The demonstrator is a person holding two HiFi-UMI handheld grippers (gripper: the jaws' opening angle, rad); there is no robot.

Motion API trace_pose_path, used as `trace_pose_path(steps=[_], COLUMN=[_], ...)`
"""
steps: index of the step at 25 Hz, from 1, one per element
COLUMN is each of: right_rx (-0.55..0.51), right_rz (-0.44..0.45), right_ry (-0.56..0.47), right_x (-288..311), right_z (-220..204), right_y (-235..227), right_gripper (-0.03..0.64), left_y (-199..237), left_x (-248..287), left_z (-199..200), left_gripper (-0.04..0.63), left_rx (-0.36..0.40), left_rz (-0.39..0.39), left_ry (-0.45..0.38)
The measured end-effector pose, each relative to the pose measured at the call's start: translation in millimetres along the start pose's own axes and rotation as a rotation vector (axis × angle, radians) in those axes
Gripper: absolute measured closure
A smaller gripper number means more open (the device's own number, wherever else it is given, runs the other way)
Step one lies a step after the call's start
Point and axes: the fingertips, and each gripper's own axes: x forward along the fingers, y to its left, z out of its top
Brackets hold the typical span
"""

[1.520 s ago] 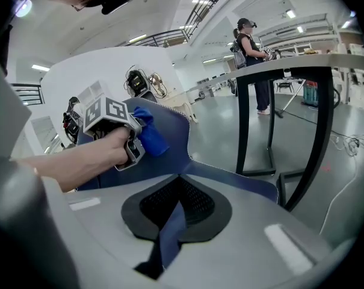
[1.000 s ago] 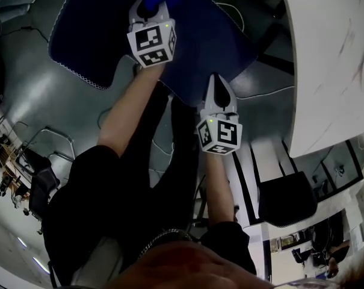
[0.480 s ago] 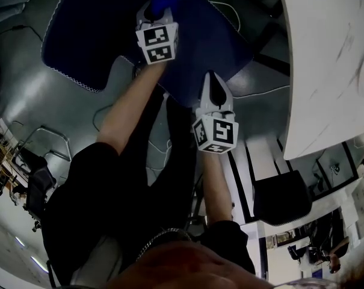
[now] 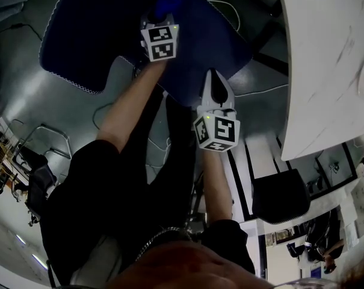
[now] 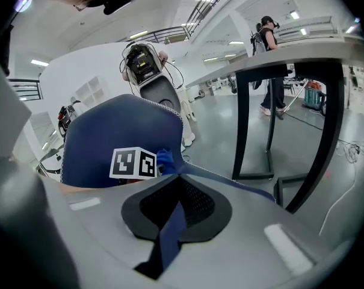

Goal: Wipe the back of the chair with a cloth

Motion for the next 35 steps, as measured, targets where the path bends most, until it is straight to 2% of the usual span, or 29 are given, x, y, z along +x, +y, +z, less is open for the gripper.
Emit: trace_pose_path(steps=[3,6,9,13,16,18,20,22,35], right_rx=[0.003,0.013,0.021,0.020,0.012,0.006,0.004,0.001,-0.021], right_rz=[0.001,0.001,0.009,0.031,0.054,0.065,0.073,0.078,0.085], right_ry=[-0.005,-0.007,-0.006,-0.006,-0.006,-0.005,-0.003,0.000,0.023], right_x=[-3,-5,-7,-7,-6,-6,-6,-8,-15], right_z=[5,6,7,8,9,9,8,6,-7], right_y=[3,7,18,40,54,60,63,64,50], right_gripper=[0.614,0.614,0.614,0.614,0.614,0.614,0.614,0.614,0.614], left_y=[-4,-4,9,34,53,69,82,87,77], left_x=[-16,-50,-93,-151,-179,-190,-198,-199,-167], left_z=[13,54,108,172,198,207,211,210,180], left_gripper=[0.541,0.541,0.541,0.543,0.543,0.543,0.543,0.543,0.543], left_rx=[-0.012,-0.051,-0.131,-0.217,-0.257,-0.312,-0.350,-0.356,-0.328], left_rz=[-0.023,-0.039,-0.039,-0.012,0.017,0.046,0.079,0.097,0.103], left_ry=[-0.027,-0.133,-0.247,-0.382,-0.449,-0.479,-0.499,-0.501,-0.418])
